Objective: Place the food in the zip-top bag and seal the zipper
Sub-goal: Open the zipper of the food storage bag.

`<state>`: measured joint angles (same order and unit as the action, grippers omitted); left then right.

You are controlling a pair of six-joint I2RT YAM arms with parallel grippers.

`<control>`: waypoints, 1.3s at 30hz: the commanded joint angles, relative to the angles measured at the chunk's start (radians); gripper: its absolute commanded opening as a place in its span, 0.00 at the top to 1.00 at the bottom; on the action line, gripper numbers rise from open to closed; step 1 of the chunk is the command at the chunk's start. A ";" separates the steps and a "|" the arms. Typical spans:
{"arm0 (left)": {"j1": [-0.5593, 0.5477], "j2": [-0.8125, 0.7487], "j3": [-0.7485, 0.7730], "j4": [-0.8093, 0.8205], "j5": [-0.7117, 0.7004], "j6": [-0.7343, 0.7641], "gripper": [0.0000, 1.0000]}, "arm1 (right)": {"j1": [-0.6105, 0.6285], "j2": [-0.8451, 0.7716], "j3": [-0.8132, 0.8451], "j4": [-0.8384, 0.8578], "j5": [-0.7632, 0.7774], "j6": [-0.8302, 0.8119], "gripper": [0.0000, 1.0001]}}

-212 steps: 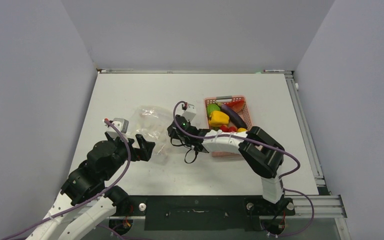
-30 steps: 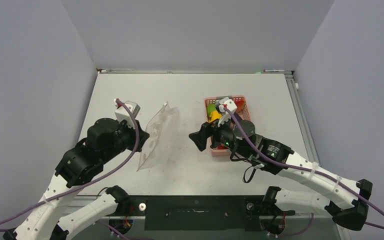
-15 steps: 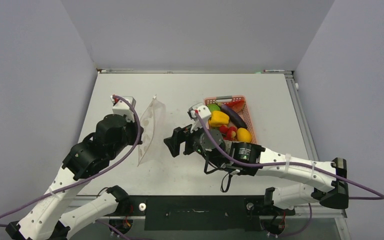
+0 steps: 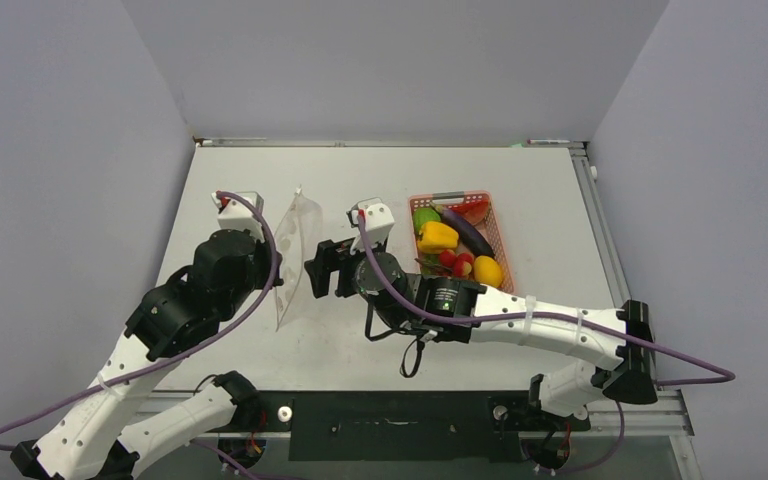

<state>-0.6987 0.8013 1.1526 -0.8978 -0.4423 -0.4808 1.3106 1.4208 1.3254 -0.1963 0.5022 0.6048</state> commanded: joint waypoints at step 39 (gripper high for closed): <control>-0.036 0.096 0.065 -0.098 -0.105 0.001 1.00 | 0.006 0.225 0.150 -0.158 0.361 -0.016 0.95</control>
<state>-0.7219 0.8650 1.1587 -0.9672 -0.5205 -0.4938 1.3106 1.7073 1.4925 -0.3195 0.7563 0.5880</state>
